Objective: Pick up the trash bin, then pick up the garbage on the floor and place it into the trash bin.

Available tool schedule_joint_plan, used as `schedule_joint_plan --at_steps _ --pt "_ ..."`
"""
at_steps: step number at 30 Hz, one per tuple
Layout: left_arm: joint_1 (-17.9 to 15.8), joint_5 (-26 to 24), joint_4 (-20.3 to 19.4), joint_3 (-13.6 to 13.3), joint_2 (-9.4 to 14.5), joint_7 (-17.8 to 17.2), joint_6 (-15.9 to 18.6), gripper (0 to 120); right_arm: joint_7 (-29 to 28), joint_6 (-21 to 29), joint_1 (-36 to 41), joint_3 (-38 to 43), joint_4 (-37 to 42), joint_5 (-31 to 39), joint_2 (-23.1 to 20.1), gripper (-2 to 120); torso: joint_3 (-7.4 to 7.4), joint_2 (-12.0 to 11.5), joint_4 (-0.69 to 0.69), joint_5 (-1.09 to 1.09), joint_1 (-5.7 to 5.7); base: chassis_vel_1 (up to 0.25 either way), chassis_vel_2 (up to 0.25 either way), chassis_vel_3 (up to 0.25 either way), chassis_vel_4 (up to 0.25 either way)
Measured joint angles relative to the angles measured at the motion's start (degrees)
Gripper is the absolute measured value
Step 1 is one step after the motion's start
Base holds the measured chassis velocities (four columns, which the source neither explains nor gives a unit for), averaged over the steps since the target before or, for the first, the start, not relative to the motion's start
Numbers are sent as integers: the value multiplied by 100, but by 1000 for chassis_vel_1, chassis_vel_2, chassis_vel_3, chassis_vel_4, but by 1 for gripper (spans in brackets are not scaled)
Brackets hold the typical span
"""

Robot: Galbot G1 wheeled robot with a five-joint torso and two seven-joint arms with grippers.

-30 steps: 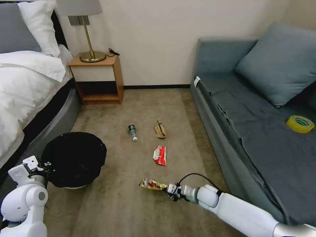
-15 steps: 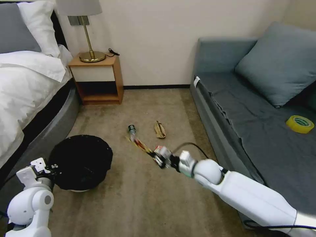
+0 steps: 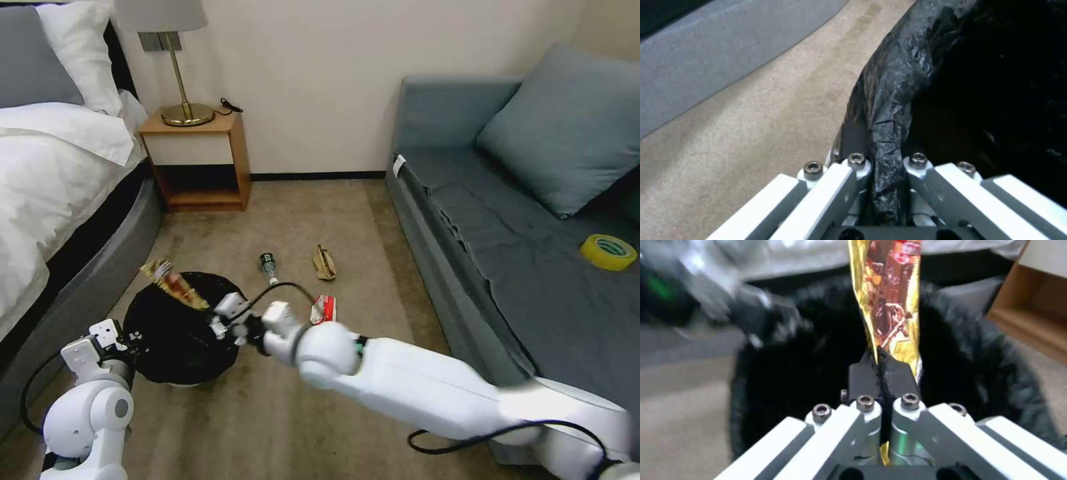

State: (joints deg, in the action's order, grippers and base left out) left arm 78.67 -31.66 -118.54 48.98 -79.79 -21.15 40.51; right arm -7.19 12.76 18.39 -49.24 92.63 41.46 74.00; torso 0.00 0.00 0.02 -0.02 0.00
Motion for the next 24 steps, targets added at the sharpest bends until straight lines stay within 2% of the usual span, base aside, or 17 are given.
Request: schedule_joint_plan --at_steps 2,6,13,14,18,19,22,24 --pt "30 -22 -87 0 0 -2 12 2 -63 -6 -118 -207 -333 -140 129 0 0 0 -1 0 0 0 0 0 0" --pt "65 -44 -158 -1 -3 -2 16 2 -241 83 -196 -367 -473 -172 183 0 0 0 -2 0 0 0 0 0 0" --pt "80 -78 -215 0 20 -1 29 2 -472 200 -198 -413 -436 -182 188 25 0 0 -2 1 0 0 0 0 0" --pt "80 -78 -215 0 20 -1 29 2 -472 200 -198 -413 -436 -182 188 25 0 0 -2 1 0 0 0 0 0" --pt "95 -91 -222 13 28 -2 32 2 -485 211 -148 -384 -389 -200 139 44 0 0 -2 1 0 0 0 0 0" --pt "95 -91 -222 13 28 -2 32 2 -485 211 -148 -384 -389 -200 139 44 0 0 -2 1 0 0 0 0 0" --pt "108 -94 -222 34 27 -1 32 2 -529 203 -127 -204 -285 -276 107 56 0 0 -2 2 0 0 0 0 0" --pt "114 -96 -222 40 27 2 32 2 -543 188 -131 -124 -249 -326 88 61 0 0 -1 2 0 0 0 0 0"
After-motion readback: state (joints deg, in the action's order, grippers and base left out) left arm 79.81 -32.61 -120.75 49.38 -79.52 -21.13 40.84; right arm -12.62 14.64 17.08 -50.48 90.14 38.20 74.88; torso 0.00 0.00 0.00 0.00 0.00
